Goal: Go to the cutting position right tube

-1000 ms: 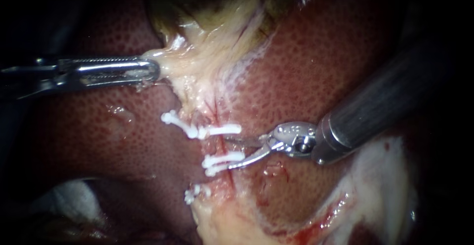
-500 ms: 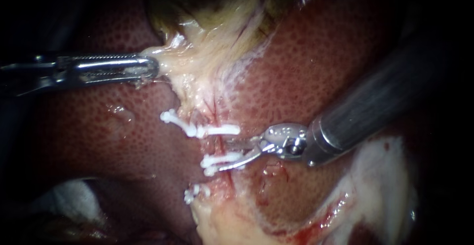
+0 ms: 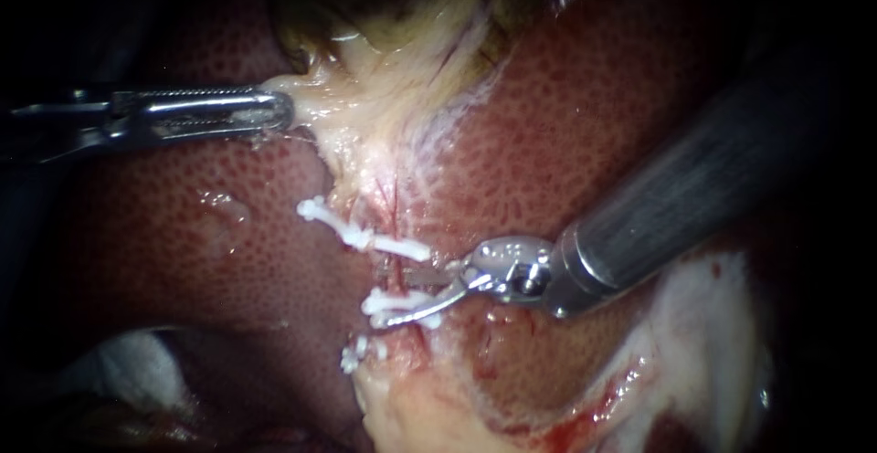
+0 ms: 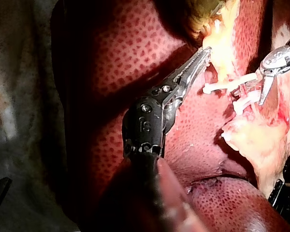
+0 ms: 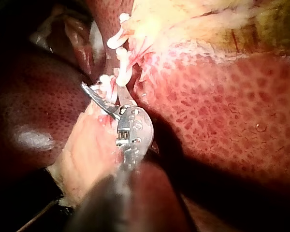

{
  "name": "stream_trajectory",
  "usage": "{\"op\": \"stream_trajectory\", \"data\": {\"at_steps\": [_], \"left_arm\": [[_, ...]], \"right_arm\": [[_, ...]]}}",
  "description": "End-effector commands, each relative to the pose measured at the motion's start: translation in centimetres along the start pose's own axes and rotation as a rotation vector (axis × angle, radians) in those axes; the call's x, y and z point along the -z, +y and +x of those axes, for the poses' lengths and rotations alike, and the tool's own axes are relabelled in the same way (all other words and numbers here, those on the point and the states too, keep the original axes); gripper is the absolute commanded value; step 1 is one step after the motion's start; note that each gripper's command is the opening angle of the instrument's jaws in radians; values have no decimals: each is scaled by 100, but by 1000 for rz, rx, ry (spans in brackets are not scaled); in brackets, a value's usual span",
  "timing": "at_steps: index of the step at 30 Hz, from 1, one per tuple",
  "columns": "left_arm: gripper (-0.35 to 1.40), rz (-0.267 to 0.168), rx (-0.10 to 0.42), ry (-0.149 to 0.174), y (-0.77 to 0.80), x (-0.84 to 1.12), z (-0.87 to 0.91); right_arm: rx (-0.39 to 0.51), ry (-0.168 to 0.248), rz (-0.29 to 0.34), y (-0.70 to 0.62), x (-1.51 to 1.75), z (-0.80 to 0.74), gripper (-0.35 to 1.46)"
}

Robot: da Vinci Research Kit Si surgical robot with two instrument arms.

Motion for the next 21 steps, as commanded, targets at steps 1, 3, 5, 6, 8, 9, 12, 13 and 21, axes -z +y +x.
{"op": "stream_trajectory", "data": {"at_steps": [1,3,5,6,8,9,12,13,21], "left_arm": [[-35,2,0,0,1,-1,0],[-35,2,0,0,1,-2,-1],[-35,3,0,1,1,-3,-1],[-35,4,0,1,2,-3,-1],[-35,4,0,1,2,-5,-1],[-35,5,0,1,2,-5,-2],[-35,6,-1,2,3,-7,-3],[-35,6,-1,2,3,-7,-3],[-35,6,-1,2,3,-7,-3]], "right_arm": [[-4,3,2,2,-3,1,118],[-6,13,11,3,-8,4,118],[-8,22,20,5,-14,6,118],[-7,25,20,6,-16,7,118],[-13,32,20,8,-22,10,118],[-18,37,22,9,-24,11,118],[-22,54,29,11,-29,14,118],[-22,57,30,11,-29,14,118],[-33,60,31,14,-29,14,118]]}}
